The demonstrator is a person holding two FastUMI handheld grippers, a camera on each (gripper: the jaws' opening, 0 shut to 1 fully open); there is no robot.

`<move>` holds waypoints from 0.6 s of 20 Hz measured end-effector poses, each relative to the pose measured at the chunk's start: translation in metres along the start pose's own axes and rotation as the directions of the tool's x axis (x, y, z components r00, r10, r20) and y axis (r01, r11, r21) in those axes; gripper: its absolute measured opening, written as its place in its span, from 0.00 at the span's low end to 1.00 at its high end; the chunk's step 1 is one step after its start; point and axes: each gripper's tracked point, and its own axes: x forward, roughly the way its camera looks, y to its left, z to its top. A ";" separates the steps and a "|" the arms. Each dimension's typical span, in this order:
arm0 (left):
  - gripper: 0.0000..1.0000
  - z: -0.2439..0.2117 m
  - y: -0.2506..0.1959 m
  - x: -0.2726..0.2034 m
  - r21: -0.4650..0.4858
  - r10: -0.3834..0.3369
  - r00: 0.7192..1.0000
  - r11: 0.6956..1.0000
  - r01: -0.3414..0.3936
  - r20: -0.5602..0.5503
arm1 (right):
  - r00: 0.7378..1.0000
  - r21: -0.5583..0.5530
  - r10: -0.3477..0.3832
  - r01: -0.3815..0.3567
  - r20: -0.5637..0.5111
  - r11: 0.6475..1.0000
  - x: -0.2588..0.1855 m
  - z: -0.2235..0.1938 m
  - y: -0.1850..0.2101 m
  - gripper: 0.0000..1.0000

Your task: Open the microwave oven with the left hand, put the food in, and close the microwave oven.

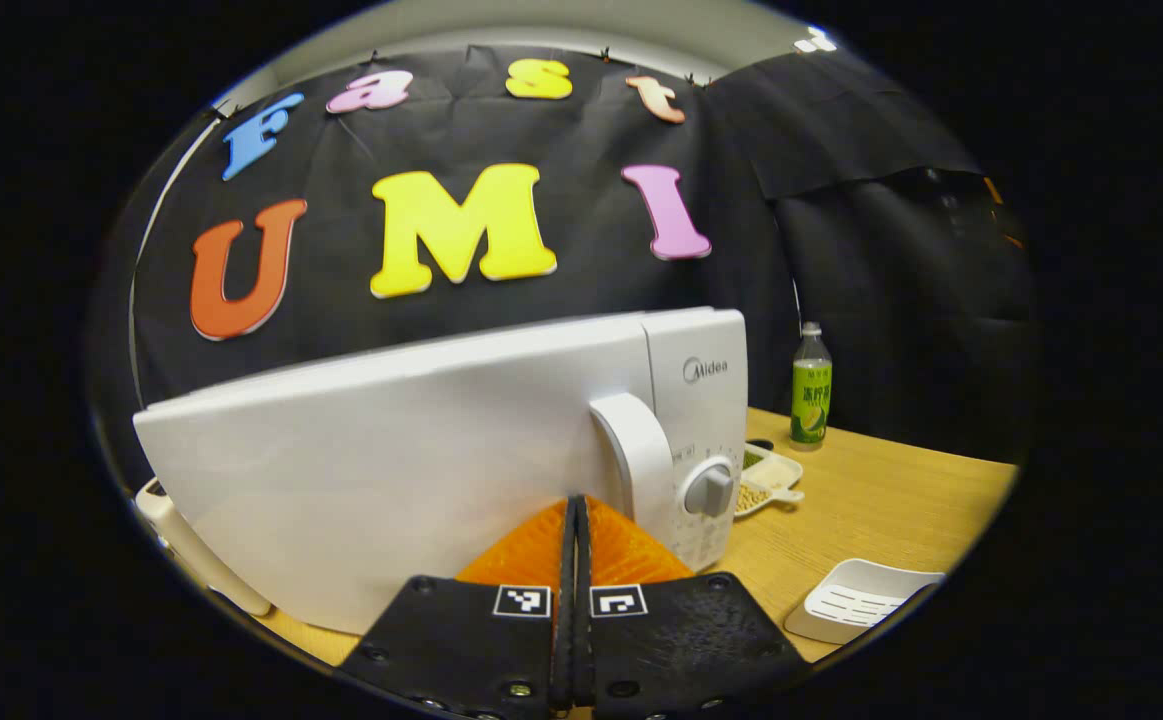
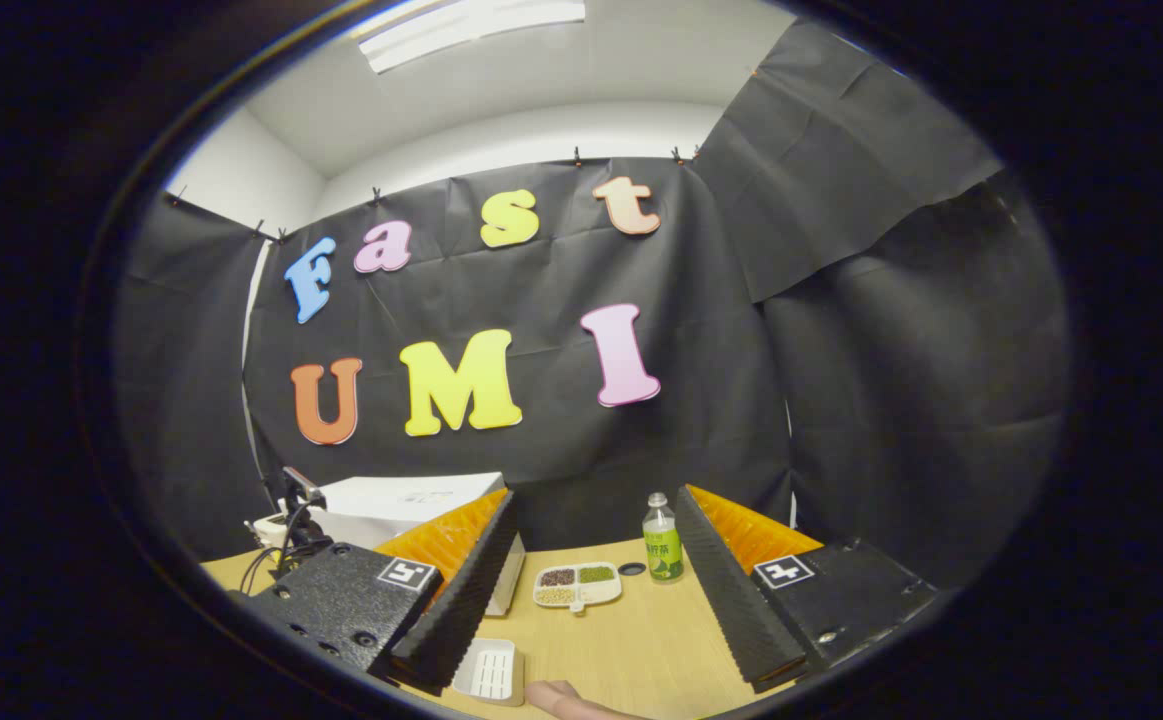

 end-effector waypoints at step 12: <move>0.91 0.001 -0.005 -0.067 -0.203 0.166 0.981 0.962 -0.183 -0.101 | 0.997 -0.004 -0.030 0.029 -0.064 1.000 -0.028 -0.009 0.018 0.91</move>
